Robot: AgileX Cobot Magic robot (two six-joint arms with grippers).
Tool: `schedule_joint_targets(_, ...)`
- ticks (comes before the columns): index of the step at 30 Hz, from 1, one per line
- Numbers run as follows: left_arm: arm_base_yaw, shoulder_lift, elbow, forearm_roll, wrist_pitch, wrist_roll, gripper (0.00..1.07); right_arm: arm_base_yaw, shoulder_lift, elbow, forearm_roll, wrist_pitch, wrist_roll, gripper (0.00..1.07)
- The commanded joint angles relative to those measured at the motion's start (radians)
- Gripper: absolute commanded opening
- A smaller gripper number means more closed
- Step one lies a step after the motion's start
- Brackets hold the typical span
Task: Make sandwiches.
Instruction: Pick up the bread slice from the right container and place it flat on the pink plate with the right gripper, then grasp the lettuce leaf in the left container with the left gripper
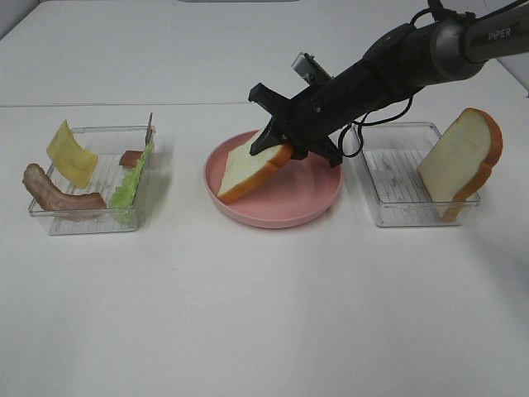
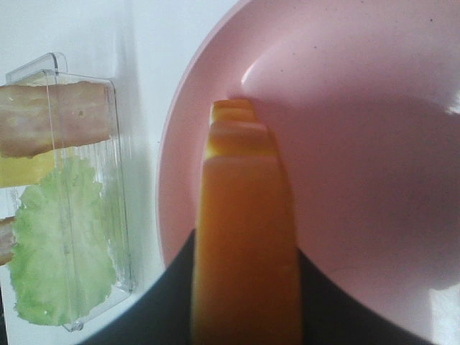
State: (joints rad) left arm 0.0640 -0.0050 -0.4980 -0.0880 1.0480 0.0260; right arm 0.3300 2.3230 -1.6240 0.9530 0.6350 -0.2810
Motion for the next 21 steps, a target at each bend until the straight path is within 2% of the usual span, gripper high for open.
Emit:
schedule_joint_targets(1, -0.002, -0.017, -0.001, -0.002, -0.014, -0.009, 1.01, 0.002, 0.001, -0.009, -0.049, 0.011, 0.011, 0.09)
schedule_joint_targets(2, -0.002, -0.017, -0.001, -0.002, -0.014, -0.009, 1.01, 0.002, -0.006, -0.019, -0.089, 0.018, 0.039, 0.26)
schedule_joint_targets(3, -0.002, -0.017, -0.001, -0.002, -0.014, -0.009, 1.01, 0.002, -0.007, -0.024, -0.109, 0.025, 0.059, 0.36)
schedule_joint_targets(4, -0.002, -0.017, -0.001, -0.002, -0.014, -0.009, 1.01, 0.002, -0.007, -0.024, -0.109, 0.025, 0.059, 0.36)
schedule_joint_targets(5, -0.002, -0.017, -0.001, -0.002, -0.014, -0.009, 1.01, 0.002, -0.02, -0.035, -0.167, 0.035, 0.105, 0.61)
schedule_joint_targets(6, -0.002, -0.017, -0.001, -0.002, -0.014, -0.009, 1.01, 0.002, -0.026, -0.039, -0.201, 0.036, 0.12, 0.71)
schedule_joint_targets(7, -0.002, -0.017, -0.001, -0.002, -0.014, -0.009, 1.01, 0.002, -0.026, -0.039, -0.201, 0.036, 0.12, 0.71)
schedule_joint_targets(8, -0.002, -0.017, -0.001, -0.002, -0.014, -0.009, 1.01, 0.002, -0.038, -0.044, -0.267, 0.05, 0.155, 0.81)
schedule_joint_targets(9, -0.002, -0.017, -0.001, -0.002, -0.014, -0.009, 1.01, 0.002, -0.055, -0.045, -0.339, 0.065, 0.2, 0.82)
schedule_joint_targets(10, -0.002, -0.017, -0.001, -0.002, -0.014, -0.009, 1.01, 0.002, -0.055, -0.045, -0.339, 0.065, 0.2, 0.82)
schedule_joint_targets(12, -0.002, -0.017, -0.001, -0.002, -0.014, -0.009, 1.01, 0.002, -0.084, -0.045, -0.467, 0.082, 0.272, 0.82)
schedule_joint_targets(13, -0.002, -0.017, -0.001, -0.002, -0.014, -0.009, 1.01, 0.002, -0.084, -0.045, -0.467, 0.082, 0.272, 0.82)
schedule_joint_targets(14, -0.002, -0.017, -0.001, -0.002, -0.014, -0.009, 1.01, 0.002, -0.11, -0.046, -0.536, 0.099, 0.306, 0.82)
schedule_joint_targets(16, -0.002, -0.017, -0.001, -0.002, -0.014, -0.009, 1.01, 0.002, -0.12, -0.046, -0.565, 0.111, 0.321, 0.82)
schedule_joint_targets(19, -0.002, -0.017, -0.001, -0.002, -0.014, -0.009, 1.01, 0.002, -0.181, -0.046, -0.683, 0.18, 0.368, 0.82)
schedule_joint_targets(21, -0.002, -0.017, -0.001, -0.002, -0.014, -0.009, 1.01, 0.002, -0.192, -0.046, -0.705, 0.195, 0.38, 0.82)
